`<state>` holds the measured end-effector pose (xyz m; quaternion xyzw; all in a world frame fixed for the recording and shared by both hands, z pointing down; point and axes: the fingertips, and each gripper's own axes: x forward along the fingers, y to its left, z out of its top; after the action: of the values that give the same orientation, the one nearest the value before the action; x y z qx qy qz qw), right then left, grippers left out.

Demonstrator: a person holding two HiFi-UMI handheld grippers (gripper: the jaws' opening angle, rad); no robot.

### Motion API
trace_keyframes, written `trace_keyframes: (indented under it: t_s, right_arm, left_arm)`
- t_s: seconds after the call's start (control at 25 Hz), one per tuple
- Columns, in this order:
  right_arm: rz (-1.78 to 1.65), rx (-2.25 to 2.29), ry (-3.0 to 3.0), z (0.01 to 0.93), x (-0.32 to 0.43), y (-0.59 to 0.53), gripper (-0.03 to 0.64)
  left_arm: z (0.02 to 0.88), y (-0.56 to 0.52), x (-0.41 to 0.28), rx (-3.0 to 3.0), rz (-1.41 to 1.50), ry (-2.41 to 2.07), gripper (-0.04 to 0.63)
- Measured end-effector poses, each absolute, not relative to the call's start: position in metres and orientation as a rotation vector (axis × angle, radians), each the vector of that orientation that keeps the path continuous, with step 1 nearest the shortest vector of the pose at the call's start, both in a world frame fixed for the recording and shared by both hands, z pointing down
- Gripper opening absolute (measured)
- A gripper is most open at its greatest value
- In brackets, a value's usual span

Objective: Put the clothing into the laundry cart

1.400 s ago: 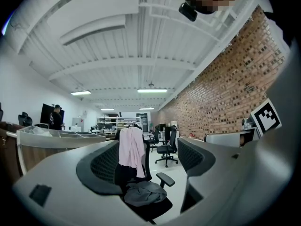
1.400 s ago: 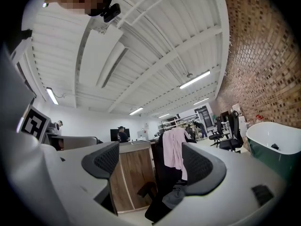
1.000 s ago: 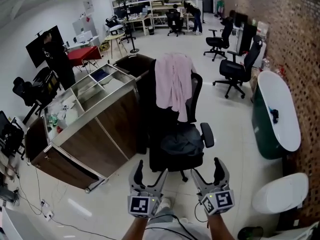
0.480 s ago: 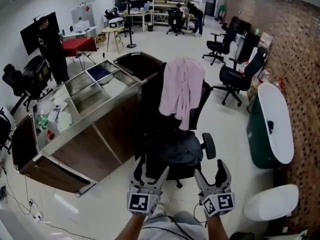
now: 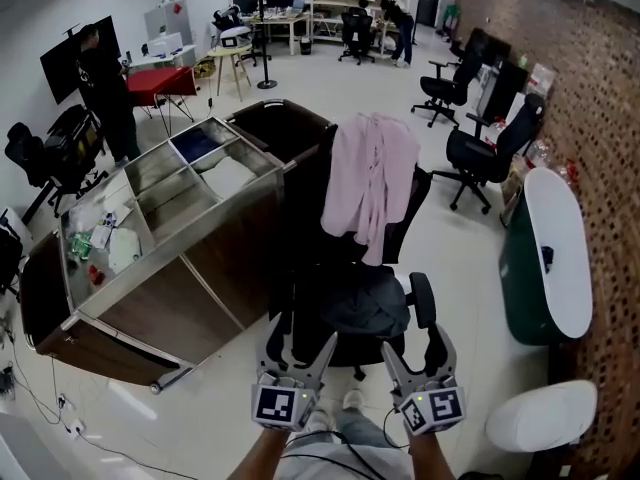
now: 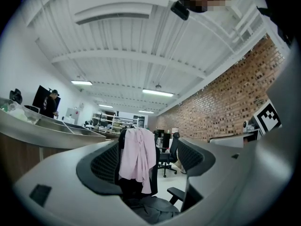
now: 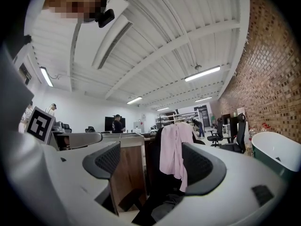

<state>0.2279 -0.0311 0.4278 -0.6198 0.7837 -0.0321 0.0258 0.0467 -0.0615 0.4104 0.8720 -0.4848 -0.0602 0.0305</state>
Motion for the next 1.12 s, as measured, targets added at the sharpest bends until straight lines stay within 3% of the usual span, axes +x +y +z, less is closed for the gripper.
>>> trace_keyframes:
  t_s: [0.88, 1.12]
  right_arm:
    - [-0.174, -1.795, 2.455, 0.461, 0.329, -0.144, 0.436]
    - [-0.167, -1.797, 2.483, 0.467, 0.332, -0.162, 0.436]
  left_arm:
    - [0.434, -0.155, 0.152, 2.645, 0.030, -1.618, 0.379]
    - [0.450, -0.178, 0.148, 2.663, 0.072, -1.649, 0.379]
